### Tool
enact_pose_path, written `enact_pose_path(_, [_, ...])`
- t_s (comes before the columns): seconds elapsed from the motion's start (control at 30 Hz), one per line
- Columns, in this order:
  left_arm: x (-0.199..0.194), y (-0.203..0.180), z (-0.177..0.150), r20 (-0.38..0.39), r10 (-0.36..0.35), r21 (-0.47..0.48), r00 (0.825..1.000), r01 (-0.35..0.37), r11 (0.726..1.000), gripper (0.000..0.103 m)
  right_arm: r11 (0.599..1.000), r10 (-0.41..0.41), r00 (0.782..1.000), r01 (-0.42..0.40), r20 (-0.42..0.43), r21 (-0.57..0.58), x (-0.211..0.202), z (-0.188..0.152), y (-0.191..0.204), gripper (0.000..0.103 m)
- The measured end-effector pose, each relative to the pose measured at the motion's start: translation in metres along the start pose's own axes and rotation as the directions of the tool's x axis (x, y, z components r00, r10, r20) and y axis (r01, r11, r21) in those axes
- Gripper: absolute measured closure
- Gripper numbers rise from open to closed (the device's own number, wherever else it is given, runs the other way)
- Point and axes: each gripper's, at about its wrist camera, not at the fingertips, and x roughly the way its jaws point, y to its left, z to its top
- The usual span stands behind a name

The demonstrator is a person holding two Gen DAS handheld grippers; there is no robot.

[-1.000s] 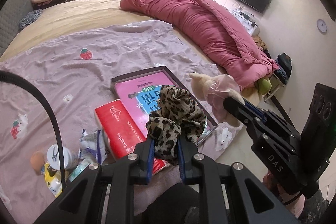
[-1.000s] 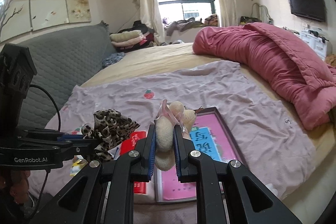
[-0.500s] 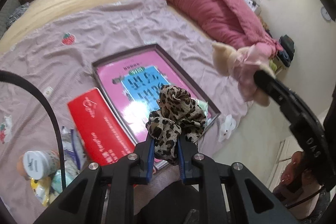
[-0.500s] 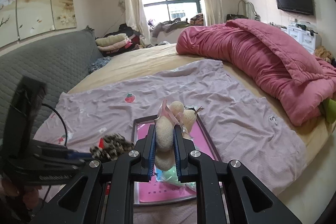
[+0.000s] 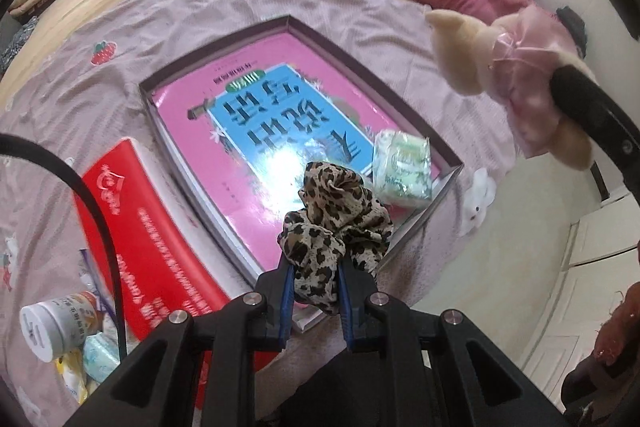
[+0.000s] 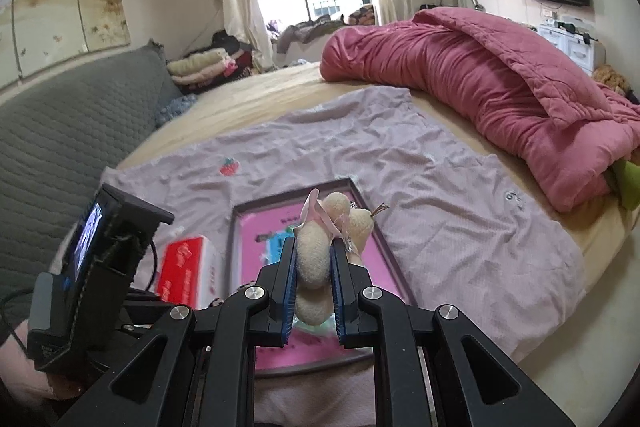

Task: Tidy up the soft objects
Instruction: 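Lower the scrunchie and plush toy onto the tray beside the sponge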

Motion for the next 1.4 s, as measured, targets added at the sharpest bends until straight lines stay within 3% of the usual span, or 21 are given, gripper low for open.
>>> enact_pose_path(0.1, [0.013,-0.003,-0.001,-0.034,0.027,0.013,0.999,-0.027,1.0,0.084,1.0,-0.014,1.0,0.014,-0.012,0.002,0.006,-0.005,-0.005,0.087])
enact_pose_path(0.4, [0.035,-0.004,-0.003,-0.089,0.008,0.01,0.996,-0.007,1.0,0.084,0.999,-0.025,0.999,0.026,-0.033,0.025,0.017,-0.01,-0.015,0.087])
enact_pose_path(0.87, [0.047,0.001,0.01,-0.094,0.05,0.015,0.994,-0.049,0.999,0.083,1.0,0.022,0.993,-0.022,-0.116,0.001,0.061,-0.024,-0.007,0.087])
enact_pose_path(1.03, [0.05,-0.001,0.011,-0.099,0.058,0.03,0.993,-0.056,0.998,0.083,0.998,-0.001,0.988,-0.009,-0.155,-0.061,0.08,-0.031,0.0,0.087])
enact_pose_path(1.4, [0.052,-0.001,0.011,-0.1,0.05,0.034,0.994,-0.047,0.998,0.082,0.997,0.006,0.978,-0.022,-0.208,-0.075,0.111,-0.041,0.003,0.087])
